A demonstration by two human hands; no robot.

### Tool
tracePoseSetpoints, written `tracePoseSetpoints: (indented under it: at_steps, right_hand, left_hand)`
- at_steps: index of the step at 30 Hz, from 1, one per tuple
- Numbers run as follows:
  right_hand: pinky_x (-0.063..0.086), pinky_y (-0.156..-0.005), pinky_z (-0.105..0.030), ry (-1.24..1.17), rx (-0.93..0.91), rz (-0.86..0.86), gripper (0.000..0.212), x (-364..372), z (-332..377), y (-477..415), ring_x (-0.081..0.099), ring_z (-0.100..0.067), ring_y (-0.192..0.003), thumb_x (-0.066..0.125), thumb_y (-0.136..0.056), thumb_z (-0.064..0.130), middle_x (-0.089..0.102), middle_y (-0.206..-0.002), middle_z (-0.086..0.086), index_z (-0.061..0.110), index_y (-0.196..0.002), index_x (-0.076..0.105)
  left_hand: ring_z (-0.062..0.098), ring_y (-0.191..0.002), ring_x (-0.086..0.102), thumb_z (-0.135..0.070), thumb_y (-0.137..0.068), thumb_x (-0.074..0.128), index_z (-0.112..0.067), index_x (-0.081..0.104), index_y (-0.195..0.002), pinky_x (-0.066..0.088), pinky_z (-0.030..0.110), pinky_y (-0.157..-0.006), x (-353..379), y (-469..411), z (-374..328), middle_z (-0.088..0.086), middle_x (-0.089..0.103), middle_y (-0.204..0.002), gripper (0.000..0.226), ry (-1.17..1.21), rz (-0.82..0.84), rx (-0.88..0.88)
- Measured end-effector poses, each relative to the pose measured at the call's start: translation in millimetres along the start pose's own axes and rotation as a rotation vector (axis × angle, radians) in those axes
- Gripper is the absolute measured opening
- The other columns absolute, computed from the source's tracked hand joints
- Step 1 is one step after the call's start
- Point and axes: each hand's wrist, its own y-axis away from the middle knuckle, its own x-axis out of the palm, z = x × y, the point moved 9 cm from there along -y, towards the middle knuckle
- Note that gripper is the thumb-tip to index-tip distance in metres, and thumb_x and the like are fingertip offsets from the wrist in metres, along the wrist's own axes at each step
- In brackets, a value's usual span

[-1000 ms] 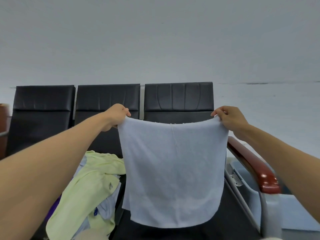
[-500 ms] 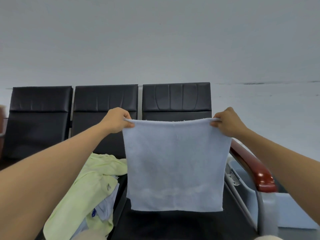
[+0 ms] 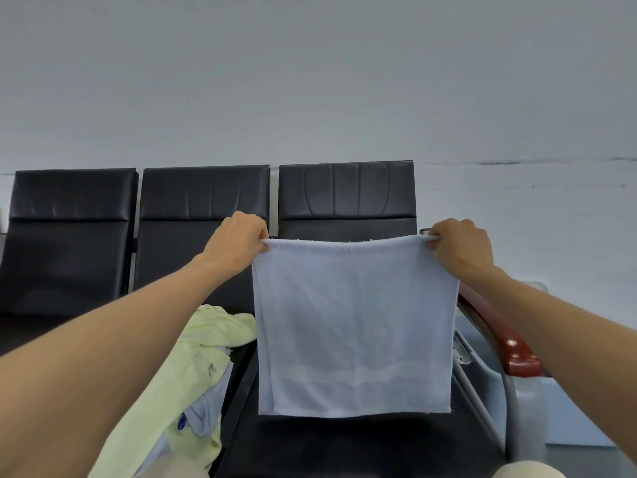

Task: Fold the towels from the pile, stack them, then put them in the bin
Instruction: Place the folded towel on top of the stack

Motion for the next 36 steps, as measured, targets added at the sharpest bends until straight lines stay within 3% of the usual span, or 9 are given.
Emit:
tracePoseSetpoints:
  at_steps: [8,11,14,17,24,27,30,33,36]
  right_hand:
    - [0.038,-0.065,-0.031,-0.237,0.128,0.035,0.017,-1,-14,2,0.056,-0.032,-0.080,0.076,-0.079,0.021,0.062,-0.086,-0.012,0.009,-0.083,0.065]
    - [0.039,-0.066,-0.030,-0.273,0.109,0.037,0.005,-7,-12,4,0.056,-0.032,-0.080,0.069,-0.083,0.011,0.063,-0.090,-0.014,0.009,-0.087,0.067]
    - [0.043,-0.069,-0.031,-0.266,0.100,0.011,0.029,-17,-10,4,0.058,-0.033,-0.082,0.048,-0.084,-0.005,0.065,-0.095,-0.016,0.008,-0.096,0.072]
    - [0.051,-0.074,-0.035,-0.303,0.111,-0.045,0.038,-30,-12,2,0.060,-0.033,-0.084,0.044,-0.080,-0.009,0.068,-0.095,-0.014,0.010,-0.095,0.074]
    - [0.052,-0.072,-0.031,-0.441,0.153,0.012,0.011,-38,-12,-7,0.062,-0.023,-0.074,0.080,-0.073,0.008,0.068,-0.082,-0.009,0.013,-0.076,0.071]
    - [0.052,-0.071,-0.034,-0.406,0.167,0.049,0.014,-23,-14,-10,0.062,-0.023,-0.076,0.082,-0.073,0.017,0.067,-0.083,-0.004,0.019,-0.076,0.069]
    - [0.041,-0.071,-0.030,-0.339,0.158,0.088,0.004,7,-18,-14,0.057,-0.019,-0.086,0.073,-0.083,0.019,0.065,-0.090,0.001,0.020,-0.087,0.073]
    - [0.042,-0.076,-0.030,-0.311,0.164,0.112,0.010,42,-24,-17,0.060,-0.023,-0.092,0.067,-0.087,0.015,0.066,-0.093,0.000,0.021,-0.092,0.074]
    - [0.051,-0.076,-0.031,-0.346,0.193,0.146,0.013,80,-32,-14,0.069,-0.022,-0.072,0.063,-0.088,0.012,0.069,-0.075,-0.003,0.021,-0.086,0.072]
  left_hand:
    - [0.021,-0.075,0.058,-0.001,-0.095,0.048,-0.005,0.067,-0.105,0.042,0.028,-0.066,7,3,-2,0.010,0.065,-0.094,0.021,-0.148,0.145,0.076]
    - [0.025,-0.081,0.060,0.004,-0.092,0.049,-0.005,0.067,-0.107,0.052,0.035,-0.073,2,4,-1,0.011,0.064,-0.097,0.025,-0.127,0.161,0.087]
    - [0.027,-0.089,0.061,0.010,-0.088,0.048,-0.005,0.066,-0.111,0.053,0.034,-0.080,-8,4,-2,0.013,0.065,-0.103,0.032,-0.077,0.154,0.058]
    - [0.028,-0.092,0.061,0.013,-0.086,0.045,-0.004,0.066,-0.112,0.048,0.030,-0.076,-22,4,-2,0.013,0.065,-0.106,0.037,-0.030,0.114,0.027]
    - [0.027,-0.087,0.060,0.013,-0.086,0.045,-0.003,0.068,-0.110,0.047,0.032,-0.071,-25,0,14,0.014,0.066,-0.105,0.037,0.004,0.123,-0.030]
    - [0.029,-0.086,0.062,0.008,-0.087,0.045,-0.007,0.069,-0.109,0.053,0.039,-0.073,-12,-3,26,0.012,0.066,-0.102,0.035,-0.034,0.128,-0.069]
    - [0.030,-0.083,0.061,0.004,-0.088,0.048,-0.011,0.068,-0.106,0.044,0.036,-0.066,10,-7,33,0.010,0.065,-0.100,0.031,-0.100,0.105,-0.108]
    - [0.032,-0.077,0.063,0.008,-0.081,0.053,-0.010,0.069,-0.101,0.051,0.039,-0.067,47,-12,47,0.011,0.065,-0.093,0.031,0.011,0.117,-0.197]
    - [0.033,-0.077,0.069,0.006,-0.084,0.063,-0.006,0.071,-0.094,0.059,0.044,-0.075,86,-10,65,0.015,0.069,-0.094,0.018,0.312,0.107,-0.343]
